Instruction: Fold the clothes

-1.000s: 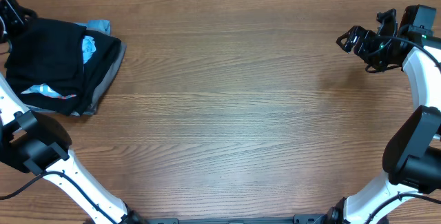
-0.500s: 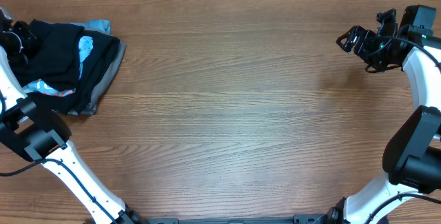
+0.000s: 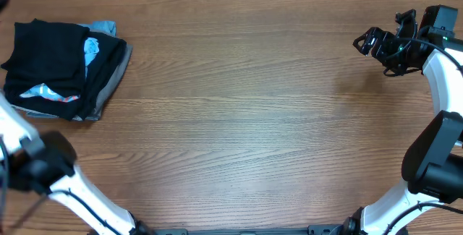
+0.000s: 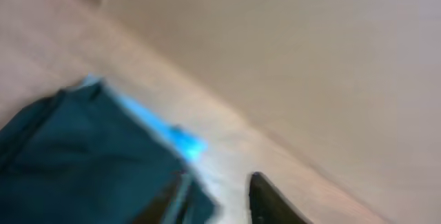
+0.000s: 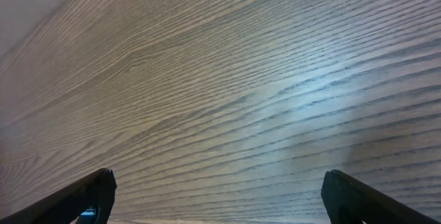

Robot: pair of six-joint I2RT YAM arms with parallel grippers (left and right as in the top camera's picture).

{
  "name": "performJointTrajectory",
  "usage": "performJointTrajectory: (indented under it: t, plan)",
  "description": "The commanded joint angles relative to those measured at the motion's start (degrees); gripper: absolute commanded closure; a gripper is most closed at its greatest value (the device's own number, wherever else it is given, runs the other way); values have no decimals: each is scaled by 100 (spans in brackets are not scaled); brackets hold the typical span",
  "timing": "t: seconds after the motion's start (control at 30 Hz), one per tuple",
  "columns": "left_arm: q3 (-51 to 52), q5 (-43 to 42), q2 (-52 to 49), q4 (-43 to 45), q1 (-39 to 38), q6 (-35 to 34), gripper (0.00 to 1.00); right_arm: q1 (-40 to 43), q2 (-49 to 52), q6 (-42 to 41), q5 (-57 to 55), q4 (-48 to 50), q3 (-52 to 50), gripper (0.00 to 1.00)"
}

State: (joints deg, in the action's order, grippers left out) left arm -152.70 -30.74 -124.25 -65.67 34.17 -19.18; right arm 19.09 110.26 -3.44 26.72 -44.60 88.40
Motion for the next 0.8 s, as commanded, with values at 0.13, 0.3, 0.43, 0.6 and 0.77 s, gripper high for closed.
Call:
performJointTrajectory:
  t: [0.13, 0.3, 0.43, 0.6, 0.77]
  plan:
    - [-251, 870, 2264, -682, -684, -186, 0, 0, 2, -24, -17, 33, 7, 0]
    - [-251, 872, 2518, -1123, -684, -184, 0, 0, 2, -24, -17, 33, 7, 0]
    - [-227, 872, 2514, -1604, -682, -184, 0, 0, 2, -24, -17, 33, 7, 0]
    - [-227, 872, 2505, -2063, -682, -184, 0, 0, 2, -24, -17, 33, 7, 0]
    - [-227, 872, 2505, -2238, -682, -184, 0, -35, -59, -24, -17, 31, 7, 0]
